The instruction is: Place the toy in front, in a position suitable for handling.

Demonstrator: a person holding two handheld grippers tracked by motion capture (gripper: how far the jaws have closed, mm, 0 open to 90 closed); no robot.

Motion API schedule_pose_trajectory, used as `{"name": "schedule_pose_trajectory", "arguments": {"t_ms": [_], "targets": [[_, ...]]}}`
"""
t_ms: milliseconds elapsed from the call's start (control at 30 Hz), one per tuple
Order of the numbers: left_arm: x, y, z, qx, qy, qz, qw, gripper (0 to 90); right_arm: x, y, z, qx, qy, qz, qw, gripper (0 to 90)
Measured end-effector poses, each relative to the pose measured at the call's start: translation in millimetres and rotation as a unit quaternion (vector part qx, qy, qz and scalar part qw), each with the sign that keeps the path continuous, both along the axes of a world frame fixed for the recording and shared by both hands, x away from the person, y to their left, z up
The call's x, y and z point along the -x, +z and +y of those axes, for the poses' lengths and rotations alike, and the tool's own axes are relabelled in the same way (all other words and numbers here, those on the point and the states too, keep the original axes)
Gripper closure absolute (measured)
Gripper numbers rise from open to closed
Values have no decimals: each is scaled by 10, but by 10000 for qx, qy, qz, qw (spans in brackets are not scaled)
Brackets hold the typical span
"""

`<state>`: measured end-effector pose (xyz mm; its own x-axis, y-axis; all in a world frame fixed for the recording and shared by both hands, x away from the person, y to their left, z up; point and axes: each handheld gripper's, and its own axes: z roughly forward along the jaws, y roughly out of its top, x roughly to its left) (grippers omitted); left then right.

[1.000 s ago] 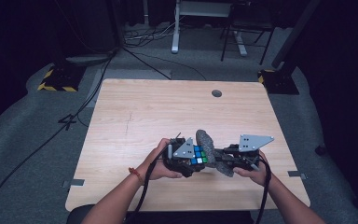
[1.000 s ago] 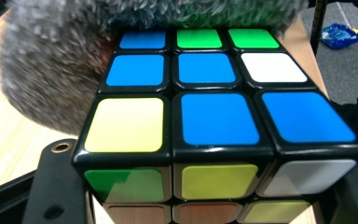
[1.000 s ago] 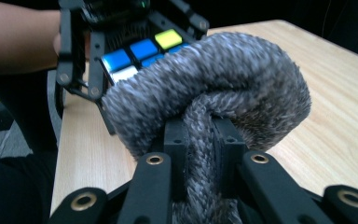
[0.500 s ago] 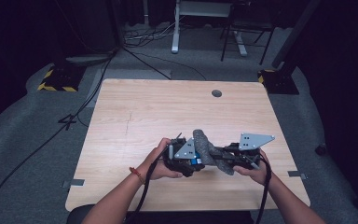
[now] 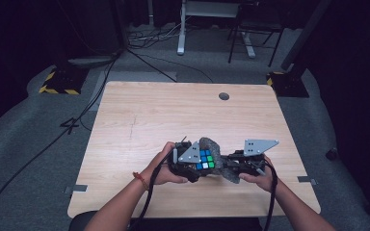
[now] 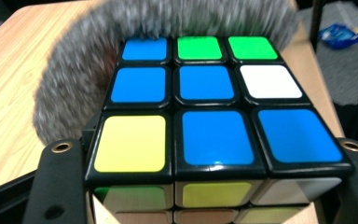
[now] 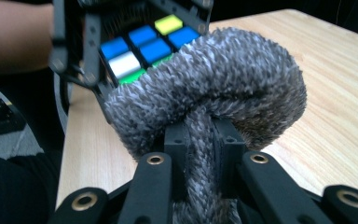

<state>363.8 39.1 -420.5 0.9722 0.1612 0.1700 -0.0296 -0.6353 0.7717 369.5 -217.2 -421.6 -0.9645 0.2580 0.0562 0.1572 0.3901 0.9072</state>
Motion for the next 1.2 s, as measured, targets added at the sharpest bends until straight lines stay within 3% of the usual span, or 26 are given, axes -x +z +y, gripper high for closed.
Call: {"name": "schedule_pose_trajectory", "arguments": {"t_ms": [100, 267, 467, 633, 733, 933, 967, 1033, 1067, 1133, 1200], "targets": [[-1, -16, -2, -67, -23, 39, 10000, 325, 27, 30, -10, -29, 36, -127, 9999, 797], [2, -42, -44, -153, -13, -1, 9999, 328, 26, 33, -21, -130, 99, -93, 9998, 796], [-11, 1, -26, 48, 78, -61, 9999, 334, 16, 55, -30, 72, -129, -279, 9995, 797], [10, 48, 3, 397, 34, -61, 9992, 334, -64, -54, -22, 439, -349, -64, 9984, 796], [15, 49, -7, 427, -32, -10, 9991, 334, -70, -84, 1, 519, -340, -26, 9981, 796], [18, -16, -66, 86, -118, 36, 9999, 322, -8, -24, -17, 162, -145, -132, 9997, 800], [22, -26, -91, -83, -95, -66, 9999, 332, -6, 0, -45, -32, -92, -86, 9999, 803], [50, -77, -157, -374, -23, -193, 9991, 333, 4, 14, -41, -68, -82, -117, 9999, 803], [72, -101, -185, -472, -1, -257, 9986, 332, 53, 58, -5, -15, -103, -290, 9995, 804], [73, -100, -184, -495, -2, -291, 9983, 334, 67, 69, 5, 90, -128, -364, 9992, 803], [58, -86, -169, -446, -33, -255, 9987, 334, 61, 62, -3, 9, -121, -325, 9994, 803]]}}
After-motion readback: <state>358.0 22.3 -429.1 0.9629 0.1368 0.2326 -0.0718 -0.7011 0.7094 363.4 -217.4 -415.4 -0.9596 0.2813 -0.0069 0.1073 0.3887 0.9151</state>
